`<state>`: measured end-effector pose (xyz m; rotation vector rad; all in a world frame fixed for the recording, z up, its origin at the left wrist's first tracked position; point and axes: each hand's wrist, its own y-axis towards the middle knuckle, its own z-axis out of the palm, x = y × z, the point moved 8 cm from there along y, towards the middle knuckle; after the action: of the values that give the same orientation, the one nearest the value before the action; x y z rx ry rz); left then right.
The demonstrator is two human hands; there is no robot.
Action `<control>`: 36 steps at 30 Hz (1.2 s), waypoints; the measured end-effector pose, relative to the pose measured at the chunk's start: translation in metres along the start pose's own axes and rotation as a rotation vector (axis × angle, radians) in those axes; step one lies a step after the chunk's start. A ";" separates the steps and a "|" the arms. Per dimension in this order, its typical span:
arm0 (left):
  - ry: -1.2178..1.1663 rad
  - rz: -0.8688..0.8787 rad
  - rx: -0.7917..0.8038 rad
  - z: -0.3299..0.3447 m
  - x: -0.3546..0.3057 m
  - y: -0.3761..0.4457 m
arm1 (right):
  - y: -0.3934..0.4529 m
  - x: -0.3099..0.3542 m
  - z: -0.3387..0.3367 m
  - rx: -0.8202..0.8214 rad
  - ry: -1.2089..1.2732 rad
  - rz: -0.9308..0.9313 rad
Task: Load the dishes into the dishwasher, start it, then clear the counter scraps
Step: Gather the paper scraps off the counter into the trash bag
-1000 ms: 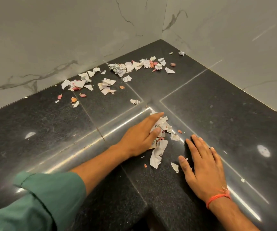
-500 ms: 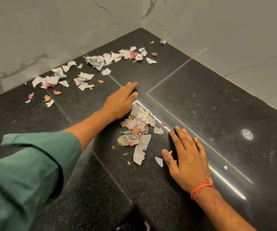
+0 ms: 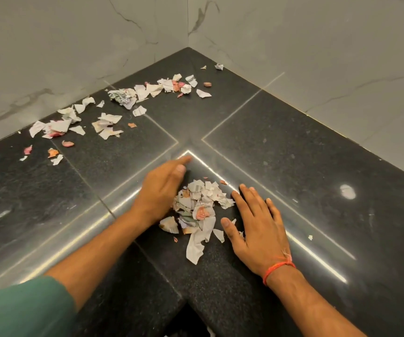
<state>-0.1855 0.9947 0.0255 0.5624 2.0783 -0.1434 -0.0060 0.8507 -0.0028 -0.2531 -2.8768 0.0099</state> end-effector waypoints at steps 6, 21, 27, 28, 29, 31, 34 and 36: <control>0.077 -0.259 -0.233 -0.044 0.039 -0.064 | 0.000 0.001 -0.002 0.013 0.007 0.005; 0.018 -0.028 0.053 0.063 -0.024 -0.034 | 0.000 0.000 -0.003 -0.022 0.047 0.006; 0.253 -0.177 -0.118 0.003 0.032 0.059 | 0.001 0.000 -0.002 -0.009 0.041 0.005; 0.320 -0.204 -0.083 0.000 0.042 0.073 | 0.001 -0.001 -0.003 -0.008 0.041 0.004; 0.397 -0.193 -0.032 0.002 0.047 0.083 | 0.001 0.000 -0.003 -0.006 0.041 0.003; 0.515 -0.080 0.096 0.018 0.041 0.093 | 0.001 0.000 -0.003 -0.002 0.039 0.005; 0.502 0.080 0.257 0.055 0.007 0.080 | 0.002 0.000 -0.003 0.007 0.041 0.006; 0.452 0.120 0.342 0.075 -0.013 0.057 | 0.002 0.001 -0.003 0.010 0.044 0.005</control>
<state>-0.0959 1.0172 0.0019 0.9998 2.4661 -0.3312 -0.0057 0.8526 0.0004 -0.2560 -2.8320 0.0197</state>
